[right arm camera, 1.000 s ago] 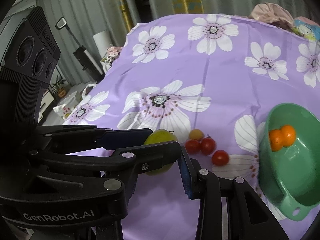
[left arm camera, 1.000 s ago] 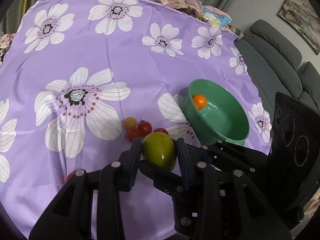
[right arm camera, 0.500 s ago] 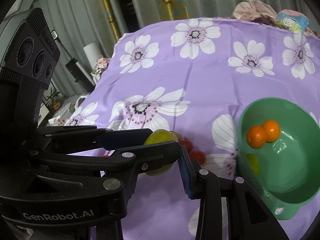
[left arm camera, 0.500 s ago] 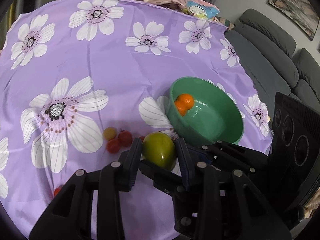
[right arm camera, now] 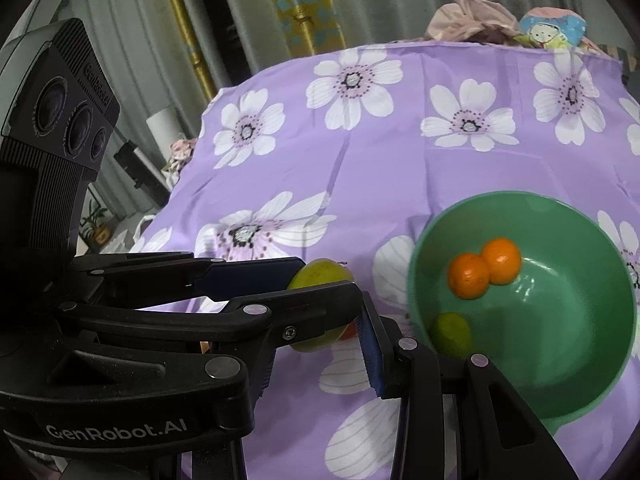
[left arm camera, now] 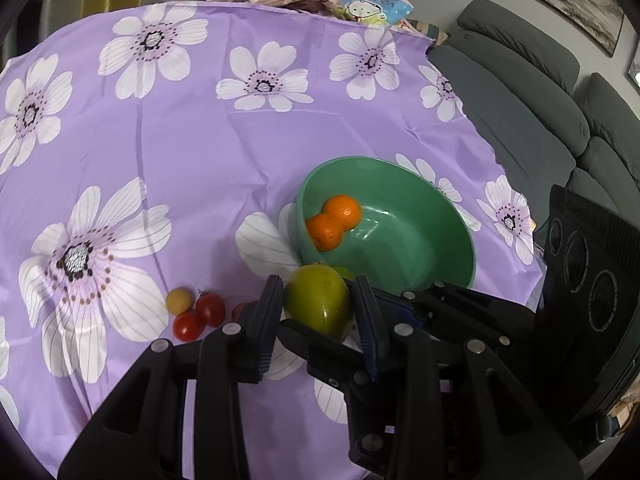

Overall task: Organize fruits
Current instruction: 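Carry the small green fruit in the left tool over the green bowl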

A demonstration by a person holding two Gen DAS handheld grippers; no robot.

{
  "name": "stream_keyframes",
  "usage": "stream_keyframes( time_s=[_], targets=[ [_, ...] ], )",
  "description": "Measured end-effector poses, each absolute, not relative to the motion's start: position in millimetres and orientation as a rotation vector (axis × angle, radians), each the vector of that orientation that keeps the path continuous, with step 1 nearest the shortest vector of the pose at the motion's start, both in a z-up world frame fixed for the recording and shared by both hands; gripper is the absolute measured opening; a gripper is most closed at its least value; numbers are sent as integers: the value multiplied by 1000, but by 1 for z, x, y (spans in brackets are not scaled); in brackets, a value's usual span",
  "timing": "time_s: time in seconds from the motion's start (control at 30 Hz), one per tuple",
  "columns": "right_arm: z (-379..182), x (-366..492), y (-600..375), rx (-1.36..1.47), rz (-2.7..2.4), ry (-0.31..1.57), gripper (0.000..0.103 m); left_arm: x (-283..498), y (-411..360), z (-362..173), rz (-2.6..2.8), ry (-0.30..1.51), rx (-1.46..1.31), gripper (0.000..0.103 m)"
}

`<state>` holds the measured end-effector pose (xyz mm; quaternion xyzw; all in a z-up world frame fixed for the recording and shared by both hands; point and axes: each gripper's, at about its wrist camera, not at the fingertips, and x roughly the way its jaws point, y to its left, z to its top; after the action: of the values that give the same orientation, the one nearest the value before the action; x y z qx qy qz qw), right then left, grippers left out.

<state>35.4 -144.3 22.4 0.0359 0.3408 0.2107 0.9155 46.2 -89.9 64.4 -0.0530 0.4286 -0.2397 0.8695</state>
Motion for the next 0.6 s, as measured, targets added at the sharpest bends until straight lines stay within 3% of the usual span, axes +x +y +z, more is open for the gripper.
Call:
stream_keyframes(
  time_s=[0.6],
  targets=[
    [18,54,-183,133,378,668,39,78,-129,61,-560,894,-57,35]
  ],
)
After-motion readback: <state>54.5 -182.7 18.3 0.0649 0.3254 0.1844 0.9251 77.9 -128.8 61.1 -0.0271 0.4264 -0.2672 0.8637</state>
